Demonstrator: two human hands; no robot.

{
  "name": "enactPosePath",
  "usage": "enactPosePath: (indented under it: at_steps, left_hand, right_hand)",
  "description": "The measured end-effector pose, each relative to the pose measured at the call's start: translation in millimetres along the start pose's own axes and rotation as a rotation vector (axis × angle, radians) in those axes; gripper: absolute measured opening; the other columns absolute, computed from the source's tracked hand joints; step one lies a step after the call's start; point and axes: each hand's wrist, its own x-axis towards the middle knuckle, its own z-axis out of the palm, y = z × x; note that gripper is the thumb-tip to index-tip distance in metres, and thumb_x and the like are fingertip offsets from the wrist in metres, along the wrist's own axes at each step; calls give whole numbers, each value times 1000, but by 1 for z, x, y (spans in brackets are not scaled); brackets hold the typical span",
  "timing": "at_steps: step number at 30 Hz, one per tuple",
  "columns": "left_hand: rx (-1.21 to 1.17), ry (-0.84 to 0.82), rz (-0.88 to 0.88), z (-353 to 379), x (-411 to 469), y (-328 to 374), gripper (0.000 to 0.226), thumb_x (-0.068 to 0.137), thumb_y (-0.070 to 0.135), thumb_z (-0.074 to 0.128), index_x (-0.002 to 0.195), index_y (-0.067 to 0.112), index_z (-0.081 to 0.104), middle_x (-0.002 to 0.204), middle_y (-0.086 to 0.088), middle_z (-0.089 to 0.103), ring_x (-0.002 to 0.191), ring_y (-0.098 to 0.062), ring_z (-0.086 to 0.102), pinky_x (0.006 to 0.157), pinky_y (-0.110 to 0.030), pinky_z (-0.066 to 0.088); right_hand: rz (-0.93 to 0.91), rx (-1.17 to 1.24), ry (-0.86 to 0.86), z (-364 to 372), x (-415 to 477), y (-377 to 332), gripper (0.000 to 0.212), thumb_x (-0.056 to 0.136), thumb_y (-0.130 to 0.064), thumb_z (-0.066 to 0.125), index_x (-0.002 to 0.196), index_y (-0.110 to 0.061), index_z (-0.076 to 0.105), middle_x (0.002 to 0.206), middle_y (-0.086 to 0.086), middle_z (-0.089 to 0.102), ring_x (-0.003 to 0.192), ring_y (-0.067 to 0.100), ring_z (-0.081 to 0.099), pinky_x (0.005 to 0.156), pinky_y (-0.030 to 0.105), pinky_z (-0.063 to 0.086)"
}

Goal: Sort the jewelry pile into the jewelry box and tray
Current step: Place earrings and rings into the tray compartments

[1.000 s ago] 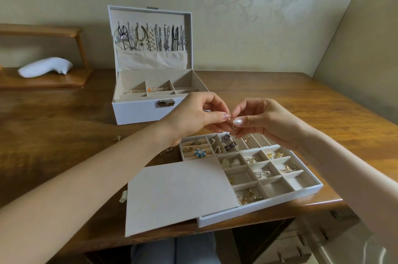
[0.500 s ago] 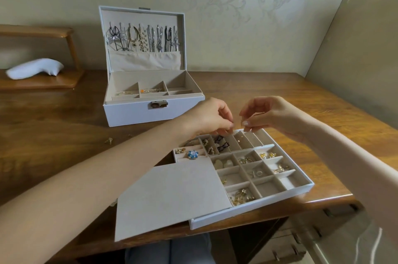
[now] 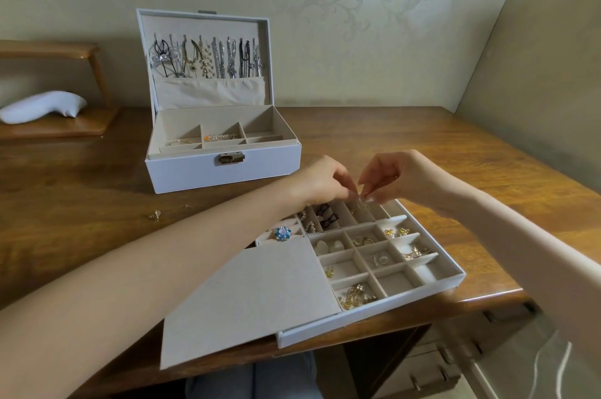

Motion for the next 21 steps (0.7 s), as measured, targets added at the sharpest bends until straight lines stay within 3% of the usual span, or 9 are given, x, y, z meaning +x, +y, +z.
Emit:
enactPosePath:
  at_steps: [3, 7, 10, 14, 18, 21]
  left_hand:
    - [-96, -25, -19, -1, 0, 0, 19, 82, 21, 72, 98, 10, 72, 86, -1, 64, 84, -11, 54, 71, -20, 41]
    - [-140, -19, -66, 1, 2, -2, 25, 79, 24, 74, 100, 10, 72, 91, -1, 64, 91, -13, 55, 81, -25, 40]
    - [-154, -20, -83, 1, 2, -2, 25, 80, 26, 74, 99, 10, 71, 92, -1, 64, 92, -12, 55, 76, -23, 40]
    - [-158, -45, -88, 0, 1, -1, 30, 81, 29, 72, 104, 10, 70, 103, -4, 67, 103, -15, 56, 87, -26, 40]
    - [-188, -75, -28, -1, 0, -3, 27, 82, 25, 70, 104, 9, 69, 93, 3, 65, 93, -9, 57, 82, -18, 41]
    - [-212, -89, 33, -3, -2, -5, 17, 84, 21, 68, 99, 14, 69, 86, 10, 63, 82, 1, 56, 76, -9, 40]
  right_hand:
    - [-19, 16, 43, 2, -1, 2, 27, 64, 15, 76, 82, -3, 68, 72, 10, 70, 62, 11, 65, 61, 18, 53]
    - [-42, 1, 100, 5, -1, 4, 26, 61, 8, 82, 77, -9, 69, 71, 10, 71, 58, 11, 65, 58, 17, 52]
    - [-79, -24, 126, 7, -2, 4, 26, 60, 6, 83, 76, -11, 69, 70, 10, 72, 58, 13, 66, 62, 22, 56]
    - [-142, -92, 190, 11, -6, 3, 24, 60, 1, 85, 75, -7, 68, 65, 7, 71, 56, 12, 66, 61, 22, 57]
    - [-210, -138, 251, 12, -8, 4, 27, 61, 2, 84, 70, -16, 67, 65, 3, 70, 55, 8, 64, 59, 18, 54]
    - [-230, -48, 274, 10, -11, 4, 28, 63, 9, 80, 76, -13, 67, 69, 8, 70, 56, 8, 65, 59, 16, 53]
